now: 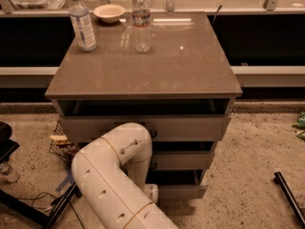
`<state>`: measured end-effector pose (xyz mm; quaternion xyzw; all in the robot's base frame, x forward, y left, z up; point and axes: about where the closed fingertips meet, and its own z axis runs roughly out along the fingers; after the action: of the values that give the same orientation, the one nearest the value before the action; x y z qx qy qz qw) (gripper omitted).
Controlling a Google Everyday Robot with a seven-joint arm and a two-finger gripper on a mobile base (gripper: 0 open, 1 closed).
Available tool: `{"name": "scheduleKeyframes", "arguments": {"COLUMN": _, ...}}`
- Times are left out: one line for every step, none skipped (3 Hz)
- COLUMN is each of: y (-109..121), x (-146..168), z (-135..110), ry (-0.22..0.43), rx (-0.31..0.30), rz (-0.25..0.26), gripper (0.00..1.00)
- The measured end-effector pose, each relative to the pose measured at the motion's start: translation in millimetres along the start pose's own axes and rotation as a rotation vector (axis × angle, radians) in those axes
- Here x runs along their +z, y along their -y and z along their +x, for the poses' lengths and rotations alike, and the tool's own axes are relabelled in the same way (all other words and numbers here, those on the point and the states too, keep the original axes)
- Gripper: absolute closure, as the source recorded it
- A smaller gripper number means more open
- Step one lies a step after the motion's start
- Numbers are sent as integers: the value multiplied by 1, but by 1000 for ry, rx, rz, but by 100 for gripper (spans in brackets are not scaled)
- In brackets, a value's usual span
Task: Open bottom drawer
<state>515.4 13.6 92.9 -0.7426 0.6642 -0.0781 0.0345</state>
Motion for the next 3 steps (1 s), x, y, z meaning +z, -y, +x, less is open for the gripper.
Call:
{"name": "scheduleKeyframes", "arguments": {"y": -20, "x": -6, "z": 8, "ry": 8, "rx": 17, "rz": -5, "gripper": 100}}
{"name": "scheduleKeyframes", "arguments": {"y": -20, "x": -6, "z": 8, "ry": 8, "rx": 17, "rz": -5, "gripper": 100}}
{"name": "scheduleKeyframes", "arguments": {"y": -27, "x": -10, "z": 10, "ry": 19, "rx": 19, "rz": 3, "gripper": 100}}
